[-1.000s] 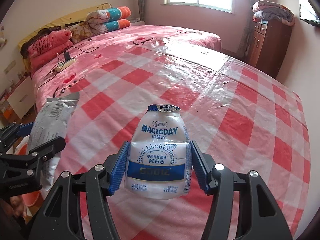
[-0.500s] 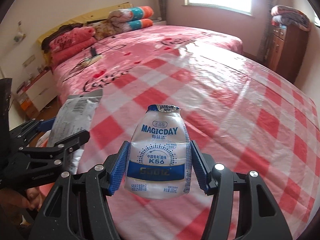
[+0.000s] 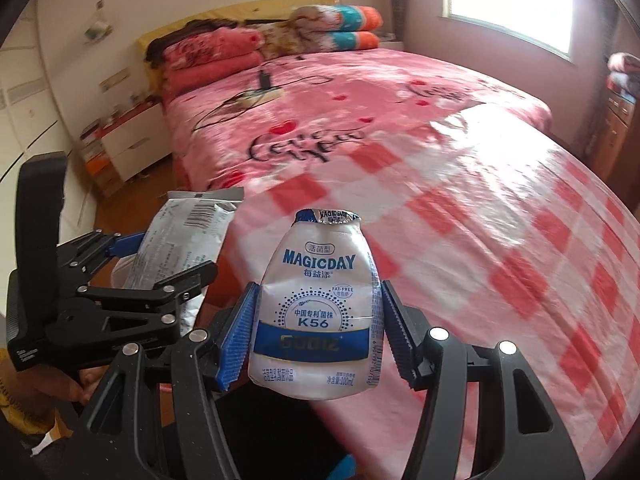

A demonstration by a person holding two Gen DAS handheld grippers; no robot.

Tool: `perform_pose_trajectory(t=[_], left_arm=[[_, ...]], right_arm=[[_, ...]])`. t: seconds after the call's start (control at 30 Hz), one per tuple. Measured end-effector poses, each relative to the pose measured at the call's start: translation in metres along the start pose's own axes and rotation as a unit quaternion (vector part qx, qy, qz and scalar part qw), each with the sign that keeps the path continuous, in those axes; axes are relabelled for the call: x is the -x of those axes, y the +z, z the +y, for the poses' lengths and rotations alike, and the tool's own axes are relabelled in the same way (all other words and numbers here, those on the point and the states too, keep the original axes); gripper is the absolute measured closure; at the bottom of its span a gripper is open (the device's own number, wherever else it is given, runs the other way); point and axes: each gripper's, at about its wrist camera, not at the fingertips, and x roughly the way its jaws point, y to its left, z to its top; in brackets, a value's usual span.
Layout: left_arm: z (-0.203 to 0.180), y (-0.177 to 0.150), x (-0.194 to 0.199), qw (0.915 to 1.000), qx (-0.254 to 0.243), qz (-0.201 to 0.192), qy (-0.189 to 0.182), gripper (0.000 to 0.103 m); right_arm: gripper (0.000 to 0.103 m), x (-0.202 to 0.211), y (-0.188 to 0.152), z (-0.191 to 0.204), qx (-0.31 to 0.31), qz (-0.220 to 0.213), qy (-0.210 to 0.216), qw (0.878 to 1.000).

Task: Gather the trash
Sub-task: 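Carry both items over the orange bucket and open both grippers to drop them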

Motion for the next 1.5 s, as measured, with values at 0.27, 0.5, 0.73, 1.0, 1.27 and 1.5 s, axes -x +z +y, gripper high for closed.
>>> perform_pose_trajectory(t=[0.27, 0.5, 0.73, 1.0, 1.27, 1.5], left_arm=[[0.041, -0.021, -0.003, 0.999, 0.028, 0.022, 0.028, 0.021], [0.069, -0.039, -0.012, 0.9967, 0.053, 0.043, 0.043, 0.021], [0.091, -0.053, -0.023, 0.9939, 0.075, 0.064, 0.049, 0.021], [0.104, -0.062, -0.037, 0.9908, 0.089, 0.087, 0.054, 0.018], [0.107, -0.058, -0.033, 0.9912, 0.08, 0.079, 0.07, 0.011], [0.098, -0.05, -0.032, 0.9926, 0.07, 0.068, 0.072, 0.011]], right_arm=[[0.043, -0.03, 0.003, 0.053, 0.049, 0.03, 0.038, 0.998], [0.043, -0.058, -0.001, 0.091, 0.09, 0.059, 0.06, 0.992], [0.043, -0.083, -0.006, 0.114, 0.114, 0.083, 0.065, 0.988], [0.03, -0.108, -0.014, 0.119, 0.118, 0.115, 0.059, 0.985], [0.013, -0.098, -0.013, 0.101, 0.083, 0.096, 0.041, 0.991], [0.013, -0.08, -0.008, 0.074, 0.032, 0.075, 0.05, 0.995]])
